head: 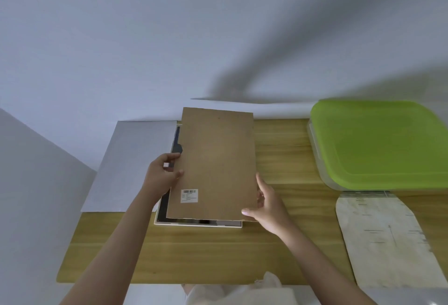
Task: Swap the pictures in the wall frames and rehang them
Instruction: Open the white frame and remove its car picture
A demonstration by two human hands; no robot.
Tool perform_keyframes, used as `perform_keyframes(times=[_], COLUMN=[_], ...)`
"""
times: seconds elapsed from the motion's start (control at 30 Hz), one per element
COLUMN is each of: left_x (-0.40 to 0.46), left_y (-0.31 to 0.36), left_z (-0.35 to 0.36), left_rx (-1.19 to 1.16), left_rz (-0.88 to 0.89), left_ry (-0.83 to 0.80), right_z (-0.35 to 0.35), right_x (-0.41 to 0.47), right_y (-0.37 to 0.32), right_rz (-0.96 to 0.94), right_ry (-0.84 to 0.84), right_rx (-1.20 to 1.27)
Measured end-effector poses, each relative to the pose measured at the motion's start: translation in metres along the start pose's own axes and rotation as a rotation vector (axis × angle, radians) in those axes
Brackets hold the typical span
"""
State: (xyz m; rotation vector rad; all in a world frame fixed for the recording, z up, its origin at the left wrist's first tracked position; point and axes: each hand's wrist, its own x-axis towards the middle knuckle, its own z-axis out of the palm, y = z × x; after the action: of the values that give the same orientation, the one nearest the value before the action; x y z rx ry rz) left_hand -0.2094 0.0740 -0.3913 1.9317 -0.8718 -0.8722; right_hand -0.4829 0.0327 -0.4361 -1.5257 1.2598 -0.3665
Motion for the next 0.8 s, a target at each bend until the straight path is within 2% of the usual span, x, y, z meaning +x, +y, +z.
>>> perform_keyframes(times=[0.17,0.4,0.63,0.8], left_x=[-0.012,-0.040,-0.061,-0.074], left_y=[0.014,0.025,0.016,0.013], left_z=[0.047,0.128,0.164,0.171], left_rx=[0.048,0.104,0.159,0.332], left_rz=[0.059,0.049,0.026,0.093], left_ry=[-0.129,-0.285,-0.244,-0.258], right_z=[-0.058,-0.113,-0.129,-0.124], right_x=[-0.023,-0.046,-0.051,-0.046], right_y=[0.025,0.066,0.087,0.088], right_rz=[-0.020,0.015,0.007,-0.005], right_ry=[0.073,0.217,0.253,0.276], right_rx=[-0.054,-0.067,-0.074,-0.105])
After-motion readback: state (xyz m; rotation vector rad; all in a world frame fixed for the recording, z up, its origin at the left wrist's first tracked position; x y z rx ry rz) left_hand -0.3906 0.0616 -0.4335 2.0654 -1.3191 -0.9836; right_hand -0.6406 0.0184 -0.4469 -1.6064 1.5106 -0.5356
